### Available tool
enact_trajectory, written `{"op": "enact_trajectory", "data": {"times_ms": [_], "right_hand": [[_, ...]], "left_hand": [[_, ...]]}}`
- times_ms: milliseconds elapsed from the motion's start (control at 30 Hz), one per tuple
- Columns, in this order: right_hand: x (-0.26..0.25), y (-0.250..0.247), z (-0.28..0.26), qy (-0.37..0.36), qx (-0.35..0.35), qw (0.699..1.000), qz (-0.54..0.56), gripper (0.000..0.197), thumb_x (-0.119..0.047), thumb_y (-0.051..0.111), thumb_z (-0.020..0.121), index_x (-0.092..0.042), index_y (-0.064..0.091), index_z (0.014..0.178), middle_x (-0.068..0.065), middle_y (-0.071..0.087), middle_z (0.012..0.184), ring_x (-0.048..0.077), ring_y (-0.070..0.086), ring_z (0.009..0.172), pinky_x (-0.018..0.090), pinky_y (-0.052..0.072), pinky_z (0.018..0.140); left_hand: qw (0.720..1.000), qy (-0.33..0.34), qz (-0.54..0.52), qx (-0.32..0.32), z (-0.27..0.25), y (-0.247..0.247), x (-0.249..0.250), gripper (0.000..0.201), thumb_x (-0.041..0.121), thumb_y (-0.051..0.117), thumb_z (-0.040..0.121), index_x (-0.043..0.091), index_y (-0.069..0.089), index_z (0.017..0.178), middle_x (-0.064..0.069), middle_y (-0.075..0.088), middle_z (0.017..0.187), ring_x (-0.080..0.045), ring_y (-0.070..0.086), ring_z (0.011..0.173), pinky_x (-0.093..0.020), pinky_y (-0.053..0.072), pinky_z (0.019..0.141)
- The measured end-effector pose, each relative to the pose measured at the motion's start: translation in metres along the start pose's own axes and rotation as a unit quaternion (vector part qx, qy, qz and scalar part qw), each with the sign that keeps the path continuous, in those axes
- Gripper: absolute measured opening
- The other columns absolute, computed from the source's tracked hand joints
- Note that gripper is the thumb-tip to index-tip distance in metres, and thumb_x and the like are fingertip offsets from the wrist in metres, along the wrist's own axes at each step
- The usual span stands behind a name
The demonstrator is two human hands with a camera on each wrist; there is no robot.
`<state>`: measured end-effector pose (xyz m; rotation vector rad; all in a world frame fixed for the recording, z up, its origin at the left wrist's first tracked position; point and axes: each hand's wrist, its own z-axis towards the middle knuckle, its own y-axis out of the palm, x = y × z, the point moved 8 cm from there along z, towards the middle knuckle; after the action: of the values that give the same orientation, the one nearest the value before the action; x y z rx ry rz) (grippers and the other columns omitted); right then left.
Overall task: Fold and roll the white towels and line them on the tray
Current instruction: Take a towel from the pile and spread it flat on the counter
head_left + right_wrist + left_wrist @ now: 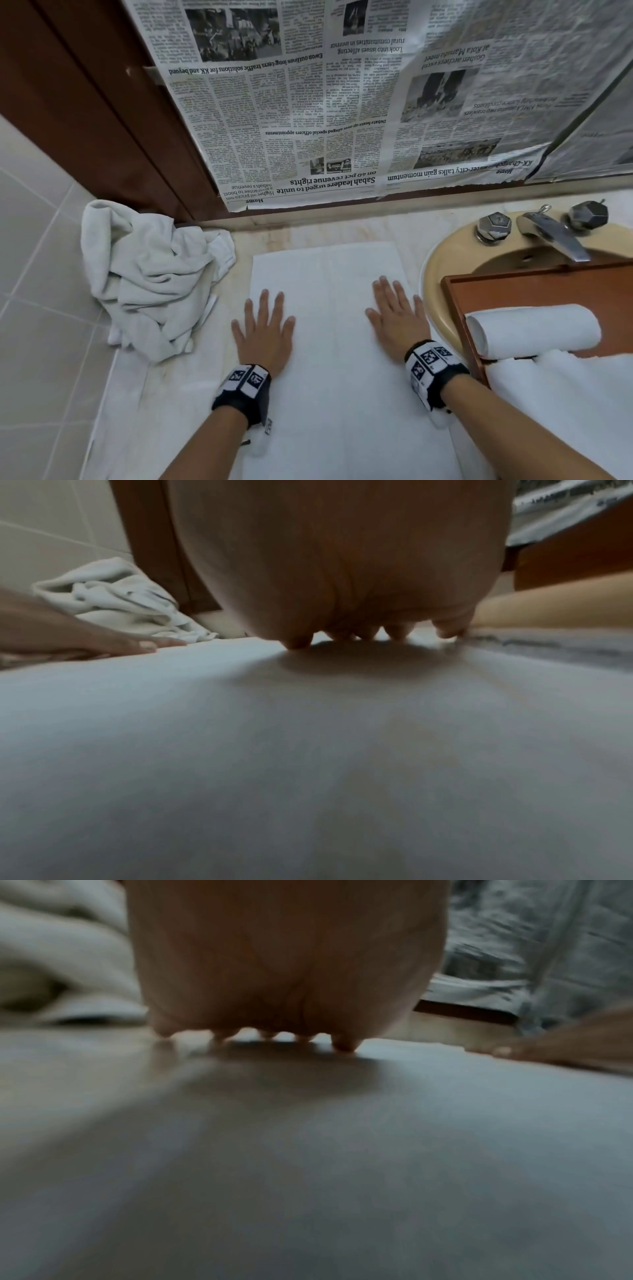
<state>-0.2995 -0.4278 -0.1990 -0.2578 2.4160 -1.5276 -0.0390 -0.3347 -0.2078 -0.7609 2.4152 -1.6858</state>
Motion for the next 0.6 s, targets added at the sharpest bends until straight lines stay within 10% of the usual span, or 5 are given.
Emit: {"op": "enact_trajectory", "data": {"times_ms": [100,267,333,433,600], "right_hand": [[-0.008,0.000,-0.017,-0.005,0.013,1.000,0.008,0.061,-0.045,0.004,0.103,-0.018,-0.011,0.156,-0.004,-0.020,0.161,0.017,-0.011,0.151,0.046,-0.008,0.121],[-0.072,0.047,-0.065,-0.103,-0.036,0.994,-0.005,0.060,-0.046,0.012,0.104,-0.018,0.045,0.146,-0.001,0.040,0.153,0.021,0.046,0.136,0.046,0.021,0.107],[-0.074,0.045,-0.074,-0.094,-0.038,0.995,-0.011,0.065,-0.049,0.004,0.103,-0.018,0.037,0.150,-0.002,0.029,0.158,0.021,0.038,0.142,0.045,0.017,0.110],[-0.044,0.037,-0.068,-0.083,-0.015,0.996,-0.014,0.070,-0.058,-0.015,0.091,-0.024,-0.017,0.152,-0.010,-0.026,0.157,0.014,-0.018,0.147,0.042,-0.011,0.118],[0.007,0.026,-0.078,0.021,-0.002,0.999,0.024,0.062,-0.045,0.005,0.104,-0.017,-0.017,0.154,-0.004,-0.027,0.159,0.015,-0.019,0.149,0.044,-0.009,0.121]], "left_hand": [[1.000,-0.007,-0.007,0.005,-0.018,-0.002,-0.003,0.061,0.060,0.003,0.098,0.041,-0.013,0.155,0.014,-0.025,0.161,-0.025,-0.020,0.150,-0.056,-0.009,0.119],[0.995,0.097,-0.001,-0.014,-0.075,0.026,0.049,0.065,0.063,-0.011,0.088,0.048,-0.017,0.151,0.017,-0.031,0.158,-0.019,-0.022,0.150,-0.053,-0.010,0.118],[0.996,0.083,0.013,-0.024,-0.080,0.035,0.044,0.065,0.062,-0.014,0.087,0.048,-0.020,0.150,0.016,-0.033,0.156,-0.019,-0.023,0.150,-0.052,-0.010,0.119],[0.998,0.051,0.025,-0.012,-0.075,0.034,0.017,0.063,0.063,-0.010,0.091,0.047,-0.019,0.151,0.016,-0.032,0.157,-0.016,-0.023,0.149,-0.050,-0.010,0.120],[1.000,-0.015,0.006,-0.007,-0.079,0.026,-0.032,0.062,0.059,0.002,0.097,0.041,-0.016,0.154,0.011,-0.026,0.161,-0.023,-0.016,0.151,-0.054,-0.004,0.121]]}}
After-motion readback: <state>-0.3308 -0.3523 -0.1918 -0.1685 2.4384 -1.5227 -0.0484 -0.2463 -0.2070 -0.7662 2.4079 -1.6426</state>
